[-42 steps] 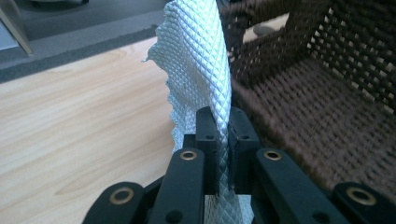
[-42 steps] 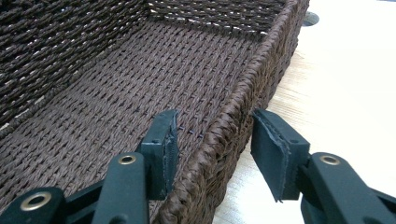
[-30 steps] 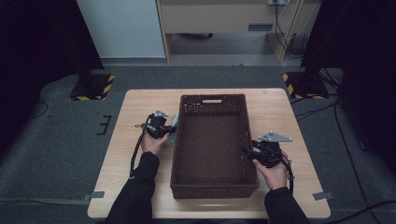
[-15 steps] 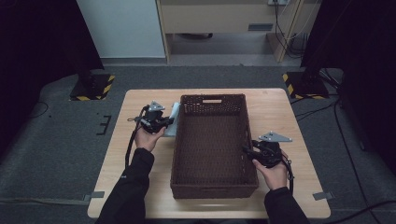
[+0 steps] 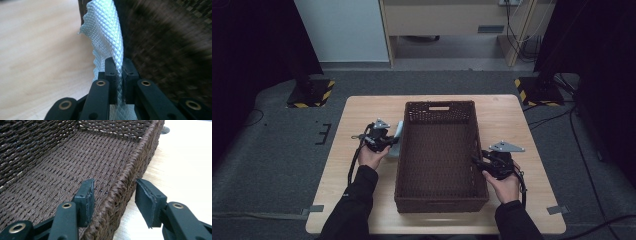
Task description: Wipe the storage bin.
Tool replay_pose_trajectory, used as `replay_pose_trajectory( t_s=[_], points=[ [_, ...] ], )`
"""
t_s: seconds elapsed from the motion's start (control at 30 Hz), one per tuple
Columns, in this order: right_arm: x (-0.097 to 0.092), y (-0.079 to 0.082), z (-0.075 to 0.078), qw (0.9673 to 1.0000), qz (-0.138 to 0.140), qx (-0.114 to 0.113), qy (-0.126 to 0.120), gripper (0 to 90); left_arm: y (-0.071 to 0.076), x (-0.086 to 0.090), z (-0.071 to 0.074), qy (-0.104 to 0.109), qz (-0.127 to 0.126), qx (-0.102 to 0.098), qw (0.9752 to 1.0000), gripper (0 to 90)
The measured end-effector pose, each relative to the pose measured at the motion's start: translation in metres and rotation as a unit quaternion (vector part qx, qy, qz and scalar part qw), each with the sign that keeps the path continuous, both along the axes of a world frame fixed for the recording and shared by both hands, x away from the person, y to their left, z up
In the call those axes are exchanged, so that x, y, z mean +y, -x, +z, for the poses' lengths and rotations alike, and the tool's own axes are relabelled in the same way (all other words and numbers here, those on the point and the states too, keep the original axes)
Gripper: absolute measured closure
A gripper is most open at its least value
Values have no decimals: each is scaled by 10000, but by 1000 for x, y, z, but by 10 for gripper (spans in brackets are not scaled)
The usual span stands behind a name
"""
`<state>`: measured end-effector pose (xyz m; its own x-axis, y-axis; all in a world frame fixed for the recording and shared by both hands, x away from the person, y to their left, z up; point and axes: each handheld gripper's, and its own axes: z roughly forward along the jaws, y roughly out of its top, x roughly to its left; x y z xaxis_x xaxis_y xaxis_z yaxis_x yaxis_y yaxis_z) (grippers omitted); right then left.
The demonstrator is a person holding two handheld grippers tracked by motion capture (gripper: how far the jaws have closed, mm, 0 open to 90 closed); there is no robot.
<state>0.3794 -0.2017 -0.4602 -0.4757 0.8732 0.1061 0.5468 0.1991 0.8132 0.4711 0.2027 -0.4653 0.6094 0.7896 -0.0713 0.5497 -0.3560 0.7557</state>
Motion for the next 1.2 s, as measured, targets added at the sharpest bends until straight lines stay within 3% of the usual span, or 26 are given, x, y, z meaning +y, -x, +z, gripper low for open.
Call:
replay_pose_trajectory(
  t_s=[0.1, 0.23, 0.33, 0.53, 0.63, 0.7, 0.77, 0.87, 0.97, 1.07, 1.2],
  points=[
    [0, 0, 0, 10000, -3, -6, 8, 499, 8, 1, 22, 44, -134, -241, 9996, 844],
    [0, 0, 0, 10000, -7, -4, 12, 499, 19, 1, 30, -14, -240, -340, 9991, 844],
    [0, 0, 0, 10000, -6, 1, 12, 497, 24, 1, 20, -133, -308, -249, 9991, 844],
    [0, 0, 0, 10000, -5, 24, -21, 491, 29, 4, -10, -426, -267, 144, 9986, 844],
    [0, 0, 0, 10000, -8, 18, -23, 491, 28, 4, -14, -431, -203, 224, 9986, 844],
    [0, 0, 0, 10000, -11, 19, -27, 491, 29, 5, -11, -340, -175, 192, 9991, 844],
    [0, 0, 0, 10000, -4, 11, -17, 490, 33, 5, -1, -233, -148, 50, 9996, 844],
    [0, 0, 0, 10000, -11, 4, -1, 491, 41, 11, 22, 101, -132, -233, 9996, 843],
    [0, 0, 0, 10000, -11, -3, 18, 488, 47, 15, 34, 237, -124, -373, 9989, 843],
    [0, 0, 1, 10000, 2, -36, 48, 483, 50, 15, 32, 178, -120, -310, 9993, 843],
    [1, 1, 3, 10000, -22, -42, 40, 472, 48, 9, 15, 20, -68, -28, 10000, 843]
  ],
)
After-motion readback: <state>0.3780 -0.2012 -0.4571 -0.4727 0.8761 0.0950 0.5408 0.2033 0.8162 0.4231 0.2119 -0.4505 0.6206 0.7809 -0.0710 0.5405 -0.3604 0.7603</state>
